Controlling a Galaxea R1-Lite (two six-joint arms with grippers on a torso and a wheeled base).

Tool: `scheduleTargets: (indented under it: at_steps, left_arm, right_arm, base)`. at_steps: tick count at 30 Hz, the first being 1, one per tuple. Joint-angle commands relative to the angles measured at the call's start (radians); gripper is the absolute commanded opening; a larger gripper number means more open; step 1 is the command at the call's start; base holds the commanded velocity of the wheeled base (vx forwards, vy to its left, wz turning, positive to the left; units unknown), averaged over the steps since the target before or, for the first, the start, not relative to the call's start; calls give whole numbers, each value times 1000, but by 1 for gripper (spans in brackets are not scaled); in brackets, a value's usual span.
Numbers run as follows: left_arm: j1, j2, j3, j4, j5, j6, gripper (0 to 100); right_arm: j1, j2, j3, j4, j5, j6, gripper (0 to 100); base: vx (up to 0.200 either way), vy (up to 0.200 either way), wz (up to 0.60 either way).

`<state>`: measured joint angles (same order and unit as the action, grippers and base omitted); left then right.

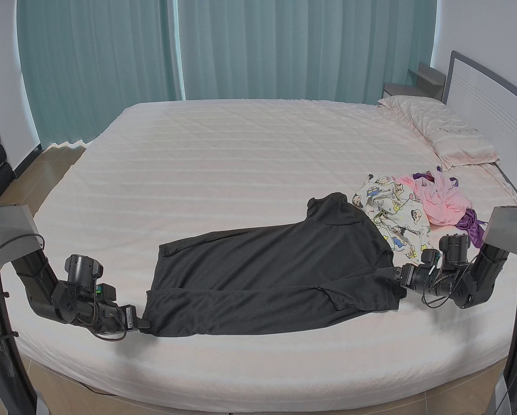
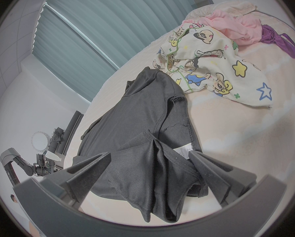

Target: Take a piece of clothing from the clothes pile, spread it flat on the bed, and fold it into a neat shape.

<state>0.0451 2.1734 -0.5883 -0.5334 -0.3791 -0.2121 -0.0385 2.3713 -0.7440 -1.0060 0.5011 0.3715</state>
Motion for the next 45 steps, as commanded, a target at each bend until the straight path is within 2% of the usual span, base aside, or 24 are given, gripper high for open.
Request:
scheduleTargets:
  at_steps: [1, 8, 12, 14, 29, 30, 45]
  left_arm:
    - [10, 5, -4, 12, 0, 4, 100]
    - [21, -12, -70, 13, -6, -27, 100]
    - [1, -4, -173, 7, -7, -197, 100]
    - [-16, 13, -211, 0, -6, -243, 100]
    - [-51, 146, -272, -60, 9, -250, 100]
    - [-51, 146, -272, -63, 16, -250, 0]
    - [-56, 149, -249, -109, 36, -254, 0]
  right_arm:
    - [-1, 3, 0, 0, 1, 0, 100]
    - [2, 0, -1, 0, 1, 1, 100]
    - [9, 6, -6, -2, 1, 3, 100]
    - [9, 8, -5, -2, 1, 1, 100]
    - [11, 19, -12, -2, 1, 1, 100]
    - [12, 20, -12, -2, 1, 0, 100]
    - [54, 62, -97, 9, -3, 0, 100]
  base:
    - [0, 0, 0]
    - [0, 0, 0]
    - [0, 0, 0]
    - [0, 0, 0]
    - [0, 0, 0]
    - [0, 0, 0]
    - [0, 0, 0]
